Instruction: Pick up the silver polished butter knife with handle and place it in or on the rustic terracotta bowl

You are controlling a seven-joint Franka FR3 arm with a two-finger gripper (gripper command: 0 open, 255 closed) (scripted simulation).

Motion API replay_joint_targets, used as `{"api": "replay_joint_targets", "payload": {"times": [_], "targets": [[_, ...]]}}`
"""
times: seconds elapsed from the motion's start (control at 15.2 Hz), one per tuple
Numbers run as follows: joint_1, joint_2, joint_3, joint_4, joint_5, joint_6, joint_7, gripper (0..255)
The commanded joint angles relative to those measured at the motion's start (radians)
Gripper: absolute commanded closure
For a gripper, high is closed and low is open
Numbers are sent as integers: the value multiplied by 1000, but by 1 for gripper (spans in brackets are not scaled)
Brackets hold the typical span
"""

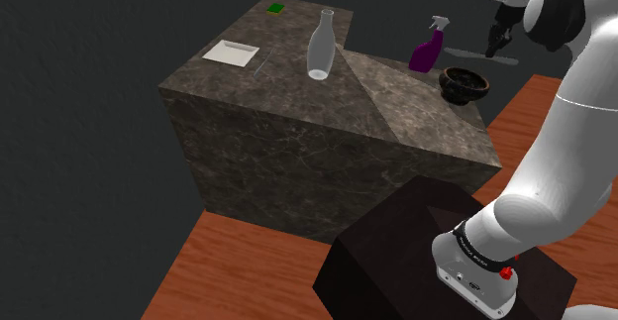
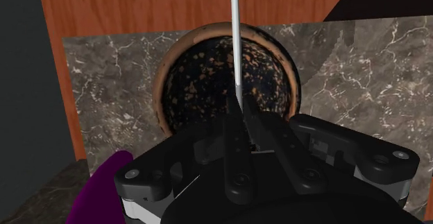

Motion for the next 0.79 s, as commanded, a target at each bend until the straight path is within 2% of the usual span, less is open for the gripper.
{"api": "replay_joint_targets", "payload": {"times": [0.0,0.73], "targets": [[-1,7,3,-22,6,28,-2,255],[-4,42,23,-133,36,161,-9,255]]}}
